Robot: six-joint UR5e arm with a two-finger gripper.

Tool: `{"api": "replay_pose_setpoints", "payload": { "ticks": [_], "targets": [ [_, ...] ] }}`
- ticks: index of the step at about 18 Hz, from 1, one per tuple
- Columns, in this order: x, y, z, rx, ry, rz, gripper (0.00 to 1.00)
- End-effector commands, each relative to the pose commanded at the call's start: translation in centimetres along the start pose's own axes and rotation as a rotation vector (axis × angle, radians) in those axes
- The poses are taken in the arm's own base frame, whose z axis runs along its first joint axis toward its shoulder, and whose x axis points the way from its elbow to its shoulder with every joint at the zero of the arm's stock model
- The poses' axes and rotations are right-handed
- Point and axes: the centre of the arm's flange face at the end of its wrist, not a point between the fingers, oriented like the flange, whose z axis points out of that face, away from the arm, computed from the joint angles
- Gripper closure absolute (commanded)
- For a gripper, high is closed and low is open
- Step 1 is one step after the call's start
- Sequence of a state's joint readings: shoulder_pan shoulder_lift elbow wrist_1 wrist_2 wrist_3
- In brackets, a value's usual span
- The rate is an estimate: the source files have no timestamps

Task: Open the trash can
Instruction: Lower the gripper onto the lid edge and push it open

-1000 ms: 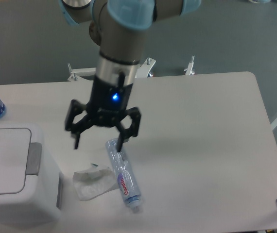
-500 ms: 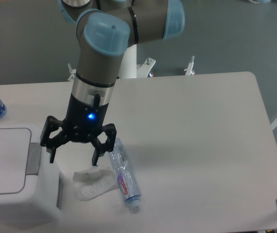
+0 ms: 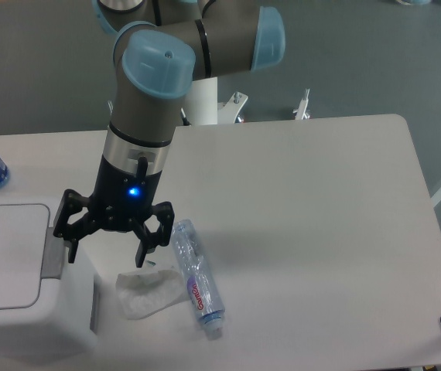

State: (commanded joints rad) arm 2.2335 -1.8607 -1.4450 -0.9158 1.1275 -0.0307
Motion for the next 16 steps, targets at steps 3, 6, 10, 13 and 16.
{"api": "replay_pose_setpoints", "payload": {
  "ticks": [3,6,10,13,16],
  "targets": [
    [0.6,0.4,0.2,-0.003,0.005,0.009,0.0],
    [0.6,0.7,0.5,-0.01,0.004,0.009,0.0],
    [1.0,1.0,0.7,-0.015,0.007,0.014,0.0],
    [1.2,1.2,1.0,-0.01,0.01,0.021,0.0],
    [1.0,1.6,1.4,-0.016,0.008,0.018,0.0]
  ]
}}
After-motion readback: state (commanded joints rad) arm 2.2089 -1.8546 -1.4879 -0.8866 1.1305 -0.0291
